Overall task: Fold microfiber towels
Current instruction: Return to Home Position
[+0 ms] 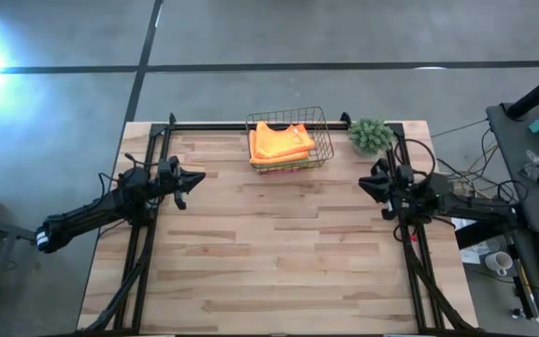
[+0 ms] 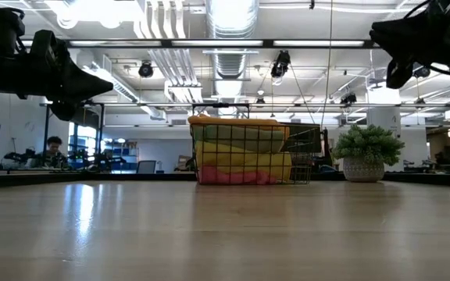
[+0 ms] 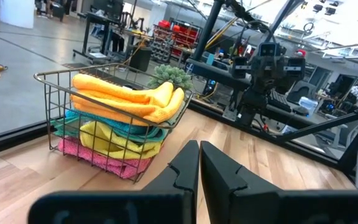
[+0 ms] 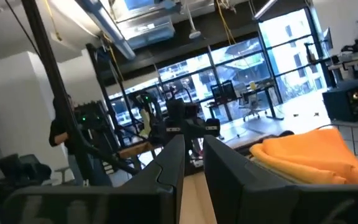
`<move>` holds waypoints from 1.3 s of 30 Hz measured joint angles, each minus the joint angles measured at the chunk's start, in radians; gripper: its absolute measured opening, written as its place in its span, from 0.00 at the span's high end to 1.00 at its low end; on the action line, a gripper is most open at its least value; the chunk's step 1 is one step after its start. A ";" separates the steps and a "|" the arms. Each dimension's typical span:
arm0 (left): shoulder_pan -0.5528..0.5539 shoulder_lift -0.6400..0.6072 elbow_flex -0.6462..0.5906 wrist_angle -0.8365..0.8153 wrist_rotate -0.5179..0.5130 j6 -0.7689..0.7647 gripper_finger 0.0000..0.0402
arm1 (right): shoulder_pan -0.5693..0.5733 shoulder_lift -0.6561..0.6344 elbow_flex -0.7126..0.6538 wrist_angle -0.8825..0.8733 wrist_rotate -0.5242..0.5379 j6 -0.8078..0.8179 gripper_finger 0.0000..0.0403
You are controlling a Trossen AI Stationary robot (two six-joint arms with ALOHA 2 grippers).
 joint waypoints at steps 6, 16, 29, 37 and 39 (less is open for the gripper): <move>0.000 0.000 0.000 0.000 0.000 0.000 1.00 | 0.000 0.020 0.000 -0.043 0.003 0.009 0.87; 0.000 0.000 0.000 0.000 0.000 0.000 1.00 | 0.000 0.022 -0.001 -0.041 0.004 -0.037 0.87; 0.000 0.000 0.000 0.000 0.000 0.000 1.00 | 0.000 0.022 -0.001 -0.042 0.004 -0.056 0.87; 0.000 0.000 0.000 0.000 0.000 0.000 1.00 | 0.000 0.022 -0.002 -0.042 0.004 -0.056 0.87; 0.000 0.000 0.000 0.000 0.000 0.000 1.00 | 0.000 0.022 -0.002 -0.042 0.004 -0.056 0.87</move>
